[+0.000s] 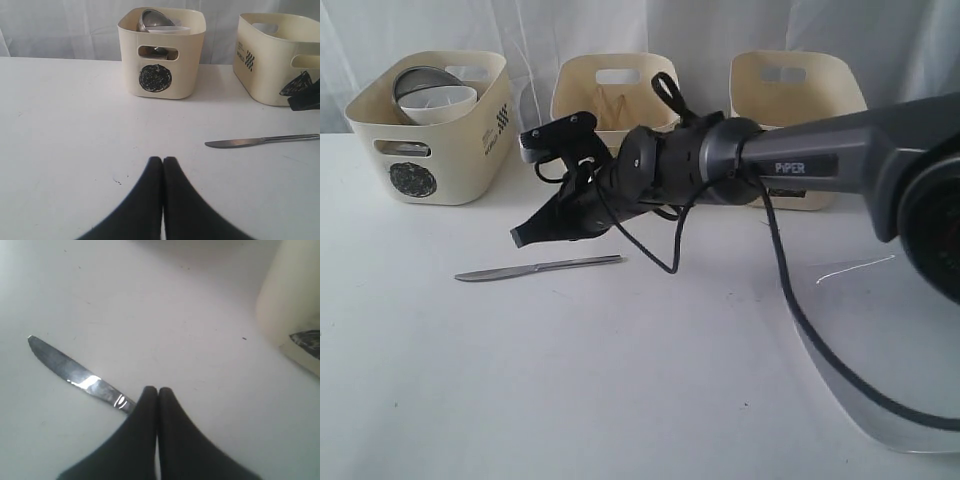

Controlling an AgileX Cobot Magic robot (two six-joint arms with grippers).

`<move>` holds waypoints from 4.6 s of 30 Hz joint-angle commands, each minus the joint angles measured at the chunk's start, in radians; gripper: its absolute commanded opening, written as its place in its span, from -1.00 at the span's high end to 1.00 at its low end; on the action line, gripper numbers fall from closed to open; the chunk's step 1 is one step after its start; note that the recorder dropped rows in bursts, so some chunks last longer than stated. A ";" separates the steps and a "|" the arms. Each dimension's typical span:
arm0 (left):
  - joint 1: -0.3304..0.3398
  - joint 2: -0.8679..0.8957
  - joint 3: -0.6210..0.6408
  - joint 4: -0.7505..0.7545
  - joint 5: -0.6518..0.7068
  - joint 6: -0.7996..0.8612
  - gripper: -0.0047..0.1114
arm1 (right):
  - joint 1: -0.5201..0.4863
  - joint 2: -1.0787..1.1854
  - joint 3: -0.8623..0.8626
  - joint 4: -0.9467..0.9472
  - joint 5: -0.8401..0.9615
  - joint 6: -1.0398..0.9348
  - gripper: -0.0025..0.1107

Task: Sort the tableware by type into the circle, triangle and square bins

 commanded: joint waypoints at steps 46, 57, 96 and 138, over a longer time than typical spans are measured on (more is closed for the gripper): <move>0.003 -0.004 0.003 -0.004 0.002 0.000 0.92 | 0.041 -0.082 0.332 -0.020 0.064 0.006 0.96; 0.003 -0.004 0.003 -0.004 0.002 0.000 0.92 | 0.049 -0.247 0.343 -0.061 0.078 0.001 0.58; 0.003 -0.004 0.003 -0.004 0.002 0.000 0.92 | 0.017 0.124 -0.334 -0.404 0.792 -0.070 -0.20; 0.003 -0.004 0.003 -0.004 0.002 0.000 0.92 | -0.036 -0.136 0.177 -0.029 0.379 0.045 0.96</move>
